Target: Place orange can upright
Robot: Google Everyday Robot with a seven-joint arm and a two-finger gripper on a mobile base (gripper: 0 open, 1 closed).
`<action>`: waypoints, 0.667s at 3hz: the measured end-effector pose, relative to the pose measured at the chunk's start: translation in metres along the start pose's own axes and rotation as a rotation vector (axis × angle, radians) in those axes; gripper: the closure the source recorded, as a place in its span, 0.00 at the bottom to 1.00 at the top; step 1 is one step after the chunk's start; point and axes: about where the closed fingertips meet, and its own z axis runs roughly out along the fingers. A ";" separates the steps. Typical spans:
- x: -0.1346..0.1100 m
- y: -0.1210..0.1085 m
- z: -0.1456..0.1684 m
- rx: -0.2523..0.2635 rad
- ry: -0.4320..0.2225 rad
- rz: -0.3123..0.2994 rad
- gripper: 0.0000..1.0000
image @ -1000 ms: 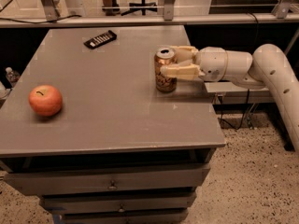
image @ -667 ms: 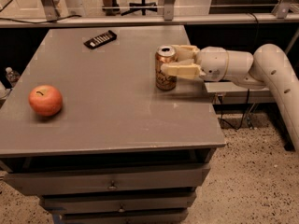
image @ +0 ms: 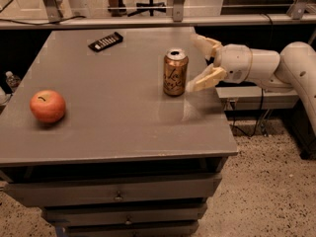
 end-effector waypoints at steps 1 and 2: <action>-0.049 0.016 -0.024 0.049 0.021 -0.091 0.00; -0.122 0.047 -0.049 0.133 0.013 -0.242 0.00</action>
Offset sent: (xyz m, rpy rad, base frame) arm -0.1411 -0.0989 0.2066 -0.0287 -0.4538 -0.3144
